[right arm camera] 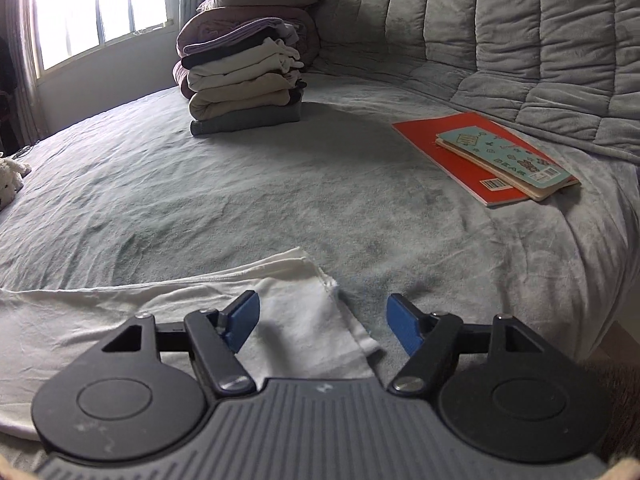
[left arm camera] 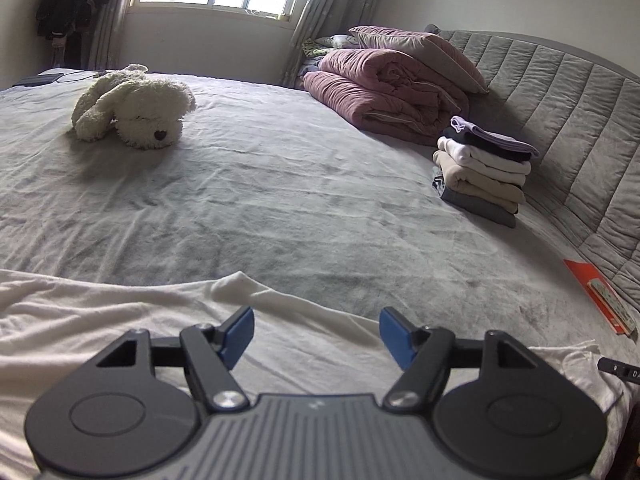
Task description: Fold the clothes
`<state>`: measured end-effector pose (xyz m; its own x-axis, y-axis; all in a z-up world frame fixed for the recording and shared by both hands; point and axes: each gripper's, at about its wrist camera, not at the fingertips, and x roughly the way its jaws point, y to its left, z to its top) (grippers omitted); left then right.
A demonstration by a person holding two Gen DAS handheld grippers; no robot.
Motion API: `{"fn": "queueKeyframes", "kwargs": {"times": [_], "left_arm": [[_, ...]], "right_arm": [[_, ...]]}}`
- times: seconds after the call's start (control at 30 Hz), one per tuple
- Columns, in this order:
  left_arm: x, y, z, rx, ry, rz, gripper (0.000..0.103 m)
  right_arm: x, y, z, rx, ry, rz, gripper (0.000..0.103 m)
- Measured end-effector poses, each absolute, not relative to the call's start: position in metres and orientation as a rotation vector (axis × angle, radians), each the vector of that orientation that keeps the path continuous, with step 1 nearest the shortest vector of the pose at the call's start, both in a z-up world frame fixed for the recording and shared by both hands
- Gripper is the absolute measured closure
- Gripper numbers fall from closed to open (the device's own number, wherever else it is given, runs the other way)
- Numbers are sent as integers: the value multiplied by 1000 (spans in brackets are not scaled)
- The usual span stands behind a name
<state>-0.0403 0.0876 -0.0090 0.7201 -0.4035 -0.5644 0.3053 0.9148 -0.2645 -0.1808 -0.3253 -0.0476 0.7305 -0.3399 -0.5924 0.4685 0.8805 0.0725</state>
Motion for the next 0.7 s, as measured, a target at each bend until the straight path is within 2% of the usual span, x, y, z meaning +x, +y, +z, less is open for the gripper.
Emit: {"fn": "queueKeyframes", "kwargs": {"times": [0.07,0.13,0.23,0.4,0.6,0.7], "left_arm": [[-40,94,-9,-184,694,-379,33],[-40,100,-9,-227,731,-367,33],[-42,105,-9,-266,757,-387,33],[-45,100,-6,-249,760,-414,33],[-48,86,-9,-211,776,-451,33],[-47,82,-14,-200,799,-448,33]], "right_arm": [[-179,-323,-50,213,619,-447,35],[-176,-317,-52,188,633,-427,50],[-174,-315,-51,206,639,-416,62],[-179,-322,-45,268,629,-412,66],[-186,-327,-39,241,621,-444,57],[-183,-323,-46,184,653,-449,57]]}}
